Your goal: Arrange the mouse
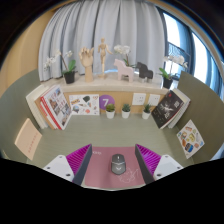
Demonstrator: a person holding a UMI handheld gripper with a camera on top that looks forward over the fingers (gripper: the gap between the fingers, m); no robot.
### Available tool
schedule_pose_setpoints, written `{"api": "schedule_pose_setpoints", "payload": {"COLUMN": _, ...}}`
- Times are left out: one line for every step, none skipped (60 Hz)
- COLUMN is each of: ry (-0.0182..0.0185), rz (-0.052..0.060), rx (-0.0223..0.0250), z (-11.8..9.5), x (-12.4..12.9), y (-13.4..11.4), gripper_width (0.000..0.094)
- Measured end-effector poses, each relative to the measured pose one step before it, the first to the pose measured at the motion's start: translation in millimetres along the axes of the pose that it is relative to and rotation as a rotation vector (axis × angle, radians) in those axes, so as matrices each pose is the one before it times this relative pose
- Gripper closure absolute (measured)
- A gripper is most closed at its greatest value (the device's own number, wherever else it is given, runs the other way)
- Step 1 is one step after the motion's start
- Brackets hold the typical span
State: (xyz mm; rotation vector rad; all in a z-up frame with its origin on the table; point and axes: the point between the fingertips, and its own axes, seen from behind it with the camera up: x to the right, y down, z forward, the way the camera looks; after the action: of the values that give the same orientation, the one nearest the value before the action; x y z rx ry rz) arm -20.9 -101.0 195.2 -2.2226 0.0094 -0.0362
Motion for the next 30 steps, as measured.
{"api": "schedule_pose_setpoints", "payload": {"ry": -0.00063, "rz": 0.0049, "rx": 0.01117, "z": -7.27, "x": -2.18, "y": -4.27, "gripper_width": 0.0067}}
{"api": "schedule_pose_setpoints", "payload": {"ry": -0.00126, "rz": 0.0055, "rx": 0.00978, "z": -6.91, "x": -2.58, "y": -3.89, "gripper_width": 0.0067}}
{"api": "schedule_pose_setpoints", "payload": {"ry": -0.00126, "rz": 0.0058, "rx": 0.00893, "z": -6.64, "x": -2.65, "y": -3.65, "gripper_width": 0.0066}}
{"api": "schedule_pose_setpoints", "payload": {"ry": -0.00126, "rz": 0.0055, "rx": 0.00826, "z": -6.57, "x": -2.56, "y": -3.41, "gripper_width": 0.0066}}
{"api": "schedule_pose_setpoints", "payload": {"ry": -0.00023, "rz": 0.0043, "rx": 0.00752, "z": -6.17, "x": -2.46, "y": -2.75, "gripper_width": 0.0065}}
{"api": "schedule_pose_setpoints", "payload": {"ry": 0.00034, "rz": 0.0032, "rx": 0.00704, "z": -6.19, "x": -2.12, "y": -2.15, "gripper_width": 0.0065}}
{"api": "schedule_pose_setpoints", "payload": {"ry": 0.00125, "rz": 0.0012, "rx": 0.00674, "z": -5.83, "x": -1.80, "y": -2.08, "gripper_width": 0.0067}}
{"api": "schedule_pose_setpoints", "payload": {"ry": 0.00492, "rz": -0.0005, "rx": 0.00443, "z": -5.38, "x": -3.84, "y": -2.72, "gripper_width": 0.0067}}
{"api": "schedule_pose_setpoints", "payload": {"ry": 0.00048, "rz": -0.0030, "rx": 0.00554, "z": -5.62, "x": -0.42, "y": -0.73, "gripper_width": 0.0069}}
{"api": "schedule_pose_setpoints", "payload": {"ry": 0.00202, "rz": -0.0037, "rx": 0.00240, "z": -5.41, "x": -1.56, "y": -0.57, "gripper_width": 0.0067}}
{"api": "schedule_pose_setpoints", "payload": {"ry": 0.00116, "rz": -0.0039, "rx": 0.00137, "z": -4.94, "x": -1.84, "y": -0.35, "gripper_width": 0.0069}}
{"api": "schedule_pose_setpoints", "payload": {"ry": 0.00054, "rz": -0.0039, "rx": 0.00056, "z": -4.80, "x": -1.95, "y": -0.02, "gripper_width": 0.0069}}
{"api": "schedule_pose_setpoints", "payload": {"ry": -0.00133, "rz": -0.0037, "rx": 0.00047, "z": -4.69, "x": -2.13, "y": 0.20, "gripper_width": 0.0069}}
{"api": "schedule_pose_setpoints", "payload": {"ry": -0.00301, "rz": -0.0045, "rx": 0.00026, "z": -4.55, "x": -2.91, "y": 0.55, "gripper_width": 0.0070}}
{"api": "schedule_pose_setpoints", "payload": {"ry": -0.00459, "rz": -0.0037, "rx": 0.00083, "z": -4.35, "x": -3.05, "y": 0.44, "gripper_width": 0.0068}}
{"api": "schedule_pose_setpoints", "payload": {"ry": -0.00271, "rz": -0.0030, "rx": 0.00127, "z": -4.29, "x": -5.09, "y": 0.65, "gripper_width": 0.0068}}
{"api": "schedule_pose_setpoints", "payload": {"ry": -0.00502, "rz": -0.0009, "rx": 0.00203, "z": -3.80, "x": -2.96, "y": 0.79, "gripper_width": 0.0069}}
{"api": "schedule_pose_setpoints", "payload": {"ry": -0.00317, "rz": -0.0010, "rx": 0.00125, "z": -3.81, "x": -2.53, "y": 0.79, "gripper_width": 0.0069}}
{"api": "schedule_pose_setpoints", "payload": {"ry": -0.00089, "rz": -0.0033, "rx": -0.00037, "z": -3.48, "x": -2.20, "y": 1.25, "gripper_width": 0.0070}}
{"api": "schedule_pose_setpoints", "payload": {"ry": -0.00007, "rz": -0.0043, "rx": -0.00178, "z": -3.37, "x": -1.81, "y": 1.29, "gripper_width": 0.0071}}
{"api": "schedule_pose_setpoints", "payload": {"ry": -0.00068, "rz": -0.0024, "rx": -0.00287, "z": -3.49, "x": -1.80, "y": 1.85, "gripper_width": 0.0071}}
{"api": "schedule_pose_setpoints", "payload": {"ry": -0.00065, "rz": -0.0004, "rx": -0.00282, "z": -2.94, "x": -1.91, "y": 1.96, "gripper_width": 0.0071}}
{"api": "schedule_pose_setpoints", "payload": {"ry": 0.00012, "rz": -0.0007, "rx": -0.00232, "z": -3.03, "x": -1.29, "y": 1.92, "gripper_width": 0.0071}}
{"api": "schedule_pose_setpoints", "payload": {"ry": 0.00028, "rz": -0.0017, "rx": -0.00148, "z": -2.82, "x": -1.78, "y": 1.88, "gripper_width": 0.0071}}
{"api": "schedule_pose_setpoints", "payload": {"ry": 0.00032, "rz": -0.0020, "rx": -0.00204, "z": -2.58, "x": -1.55, "y": 1.70, "gripper_width": 0.0072}}
{"api": "schedule_pose_setpoints", "payload": {"ry": -0.00066, "rz": -0.0017, "rx": -0.00285, "z": -2.59, "x": -1.60, "y": 1.71, "gripper_width": 0.0072}}
{"api": "schedule_pose_setpoints", "payload": {"ry": 0.00034, "rz": -0.0010, "rx": -0.00550, "z": -2.60, "x": -3.44, "y": -0.10, "gripper_width": 0.0071}}
{"api": "schedule_pose_setpoints", "payload": {"ry": -0.00164, "rz": -0.0010, "rx": -0.00164, "z": -2.61, "x": -1.67, "y": 1.48, "gripper_width": 0.0072}}
{"api": "schedule_pose_setpoints", "payload": {"ry": -0.00007, "rz": -0.0011, "rx": -0.00066, "z": -2.05, "x": -1.61, "y": 0.99, "gripper_width": 0.0071}}
{"api": "schedule_pose_setpoints", "payload": {"ry": 0.00042, "rz": -0.0004, "rx": -0.00062, "z": -1.96, "x": -1.33, "y": 0.87, "gripper_width": 0.0071}}
